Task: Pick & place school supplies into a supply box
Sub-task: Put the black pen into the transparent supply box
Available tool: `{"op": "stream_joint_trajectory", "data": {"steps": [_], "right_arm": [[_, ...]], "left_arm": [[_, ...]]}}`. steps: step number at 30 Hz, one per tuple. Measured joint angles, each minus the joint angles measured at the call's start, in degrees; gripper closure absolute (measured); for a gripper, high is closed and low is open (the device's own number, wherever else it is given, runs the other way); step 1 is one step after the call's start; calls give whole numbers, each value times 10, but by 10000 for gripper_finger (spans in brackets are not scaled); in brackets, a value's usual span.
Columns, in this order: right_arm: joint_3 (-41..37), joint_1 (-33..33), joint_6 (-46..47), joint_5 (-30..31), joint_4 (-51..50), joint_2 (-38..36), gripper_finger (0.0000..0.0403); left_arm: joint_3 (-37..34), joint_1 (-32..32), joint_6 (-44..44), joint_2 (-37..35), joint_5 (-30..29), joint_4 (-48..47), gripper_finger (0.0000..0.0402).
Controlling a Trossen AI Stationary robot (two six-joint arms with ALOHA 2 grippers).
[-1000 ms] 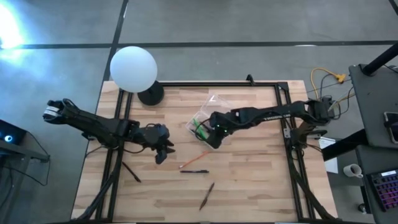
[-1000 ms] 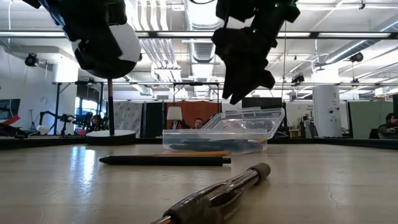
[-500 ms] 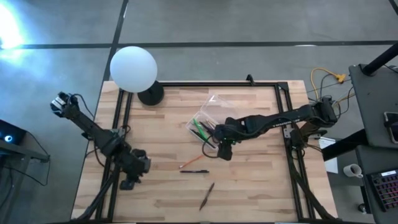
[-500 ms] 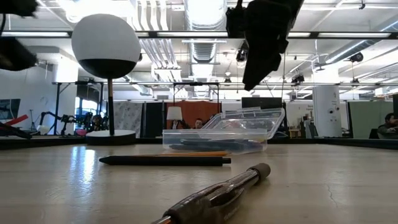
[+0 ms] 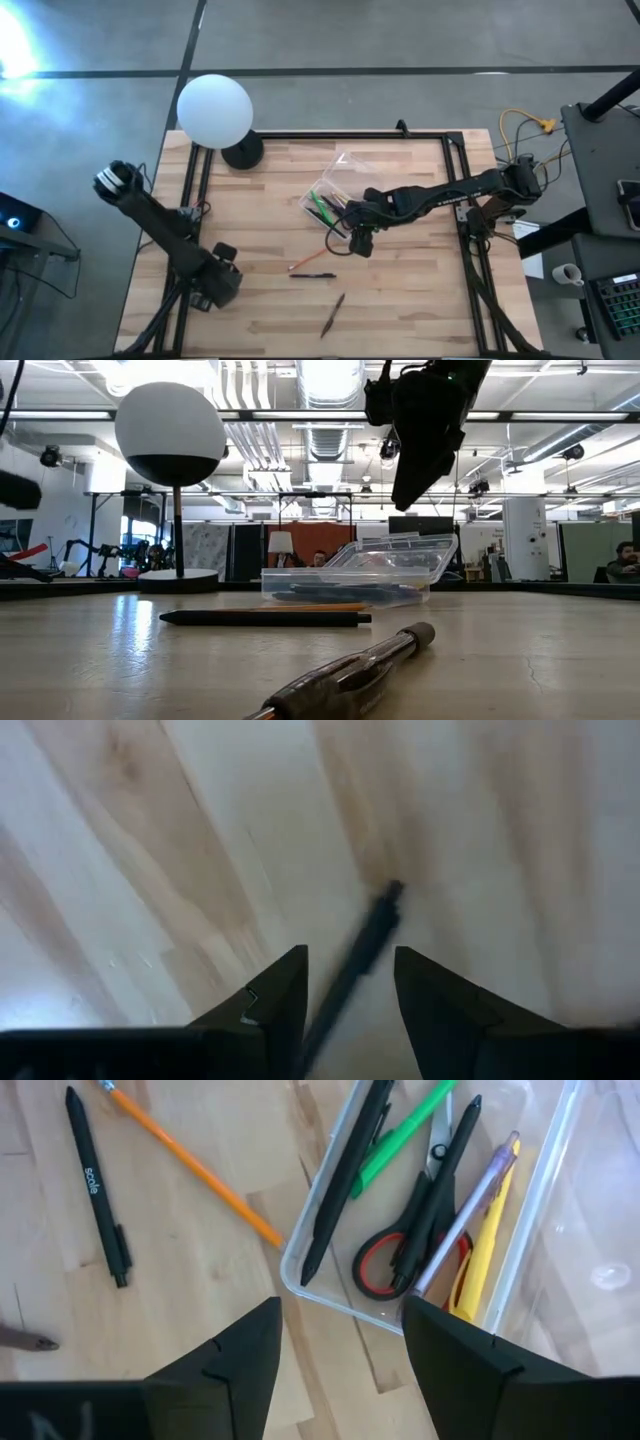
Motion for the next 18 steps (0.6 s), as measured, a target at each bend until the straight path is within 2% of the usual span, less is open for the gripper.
{"op": "stream_joint_trajectory", "data": {"steps": [7,14,18], "right_arm": [[0,0,15,-1,-1,0,204],[0,0,15,-1,-1,0,204],[0,0,15,-1,-1,0,204]], "left_arm": [[-2,-3,1,80,20,-2,268],[-8,-3,-19,67,17,2,269],[-24,-3,-30,64,15,10,298]]}}
